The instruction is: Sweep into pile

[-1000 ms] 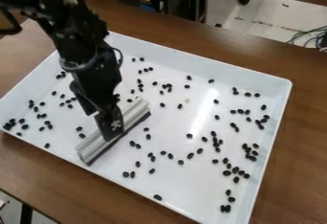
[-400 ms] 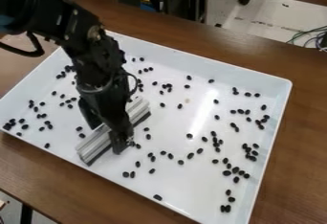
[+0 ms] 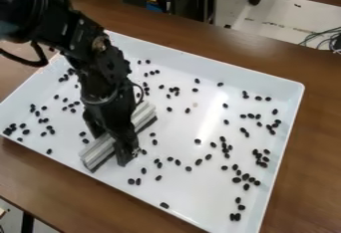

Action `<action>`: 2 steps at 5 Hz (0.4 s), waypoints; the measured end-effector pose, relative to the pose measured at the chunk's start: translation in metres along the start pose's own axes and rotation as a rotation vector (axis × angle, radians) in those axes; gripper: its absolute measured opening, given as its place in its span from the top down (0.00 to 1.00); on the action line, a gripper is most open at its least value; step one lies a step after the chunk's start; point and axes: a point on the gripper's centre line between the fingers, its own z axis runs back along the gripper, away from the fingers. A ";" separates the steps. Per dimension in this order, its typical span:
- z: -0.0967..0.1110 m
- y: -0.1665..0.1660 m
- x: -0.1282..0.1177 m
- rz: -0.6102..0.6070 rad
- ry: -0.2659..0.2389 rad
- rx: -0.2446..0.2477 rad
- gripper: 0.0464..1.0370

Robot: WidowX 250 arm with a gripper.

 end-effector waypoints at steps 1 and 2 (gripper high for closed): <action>0.000 0.002 0.000 0.001 -0.003 -0.004 0.51; 0.000 0.002 0.000 0.000 -0.002 -0.005 0.69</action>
